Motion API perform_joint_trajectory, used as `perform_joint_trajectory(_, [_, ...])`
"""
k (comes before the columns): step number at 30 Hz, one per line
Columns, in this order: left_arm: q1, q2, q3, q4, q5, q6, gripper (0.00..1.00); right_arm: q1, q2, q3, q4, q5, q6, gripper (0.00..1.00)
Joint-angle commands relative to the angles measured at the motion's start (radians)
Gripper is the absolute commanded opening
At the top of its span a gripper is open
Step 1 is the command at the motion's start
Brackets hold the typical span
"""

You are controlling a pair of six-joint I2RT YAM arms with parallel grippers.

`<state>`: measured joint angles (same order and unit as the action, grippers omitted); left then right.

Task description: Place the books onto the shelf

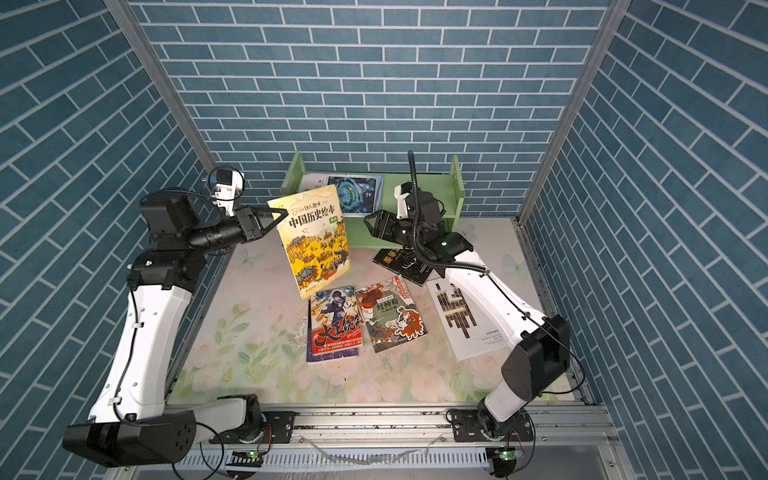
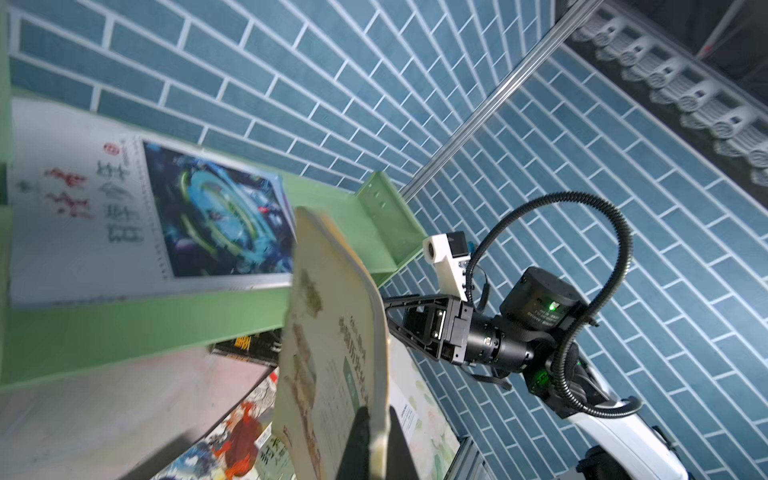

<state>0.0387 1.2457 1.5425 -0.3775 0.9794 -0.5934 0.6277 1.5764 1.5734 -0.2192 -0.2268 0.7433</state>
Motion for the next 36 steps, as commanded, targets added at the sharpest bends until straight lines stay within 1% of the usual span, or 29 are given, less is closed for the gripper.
perform_joint_trajectory(1, [0.001, 0.067, 0.048, 0.29, -0.004, -0.221, 0.0, -0.018, -0.025, -0.012, 0.054, 0.058, 0.004, 0.7])
perform_joint_trajectory(2, [0.0, 0.092, 0.069, 0.358, -0.04, -0.283, 0.0, -0.024, -0.034, -0.022, 0.082, 0.056, 0.019, 0.7])
perform_joint_trajectory(4, [-0.009, 0.154, 0.126, 0.436, -0.117, -0.355, 0.0, -0.035, -0.048, -0.045, 0.157, 0.043, 0.054, 0.71])
perform_joint_trajectory(7, [-0.048, 0.283, 0.237, 0.533, -0.223, -0.457, 0.0, -0.05, -0.056, -0.074, 0.294, 0.009, 0.124, 0.82])
perform_joint_trajectory(8, [-0.065, 0.325, 0.274, 0.541, -0.256, -0.478, 0.0, -0.055, -0.052, -0.072, 0.319, -0.003, 0.143, 0.83])
perform_joint_trajectory(10, [-0.112, 0.409, 0.377, 0.522, -0.325, -0.485, 0.0, -0.058, -0.033, -0.062, 0.366, -0.027, 0.184, 0.84])
perform_joint_trajectory(13, [-0.178, 0.506, 0.482, 0.498, -0.442, -0.488, 0.0, -0.06, 0.011, -0.053, 0.424, -0.058, 0.235, 0.84])
perform_joint_trajectory(16, [-0.232, 0.561, 0.532, 0.462, -0.567, -0.477, 0.0, -0.061, 0.054, -0.046, 0.48, -0.069, 0.277, 0.84])
perform_joint_trajectory(18, [-0.257, 0.565, 0.511, 0.463, -0.652, -0.459, 0.0, -0.06, 0.074, -0.03, 0.482, -0.072, 0.283, 0.84])
perform_joint_trajectory(19, [-0.262, 0.568, 0.491, 0.49, -0.678, -0.471, 0.0, -0.06, 0.083, -0.023, 0.48, -0.076, 0.283, 0.84])
perform_joint_trajectory(21, [-0.262, 0.569, 0.45, 0.57, -0.701, -0.502, 0.0, -0.06, 0.096, -0.015, 0.473, -0.081, 0.283, 0.83])
perform_joint_trajectory(22, [-0.264, 0.566, 0.433, 0.58, -0.725, -0.529, 0.0, -0.062, 0.101, -0.012, 0.467, -0.083, 0.283, 0.84])
perform_joint_trajectory(24, [-0.267, 0.549, 0.393, 0.565, -0.776, -0.515, 0.0, -0.063, 0.11, -0.009, 0.468, -0.086, 0.284, 0.83])
perform_joint_trajectory(26, [-0.267, 0.523, 0.327, 0.562, -0.827, -0.514, 0.0, -0.069, 0.123, -0.003, 0.471, -0.091, 0.292, 0.83])
perform_joint_trajectory(27, [-0.269, 0.511, 0.285, 0.569, -0.845, -0.493, 0.0, -0.072, 0.132, 0.0, 0.478, -0.097, 0.301, 0.83])
perform_joint_trajectory(31, [-0.28, 0.493, 0.165, 0.557, -0.87, -0.497, 0.0, -0.08, 0.18, 0.027, 0.493, -0.128, 0.336, 0.83])
perform_joint_trajectory(36, [-0.313, 0.454, 0.097, 0.457, -0.976, -0.478, 0.0, -0.087, 0.203, 0.04, 0.482, -0.134, 0.351, 0.82])
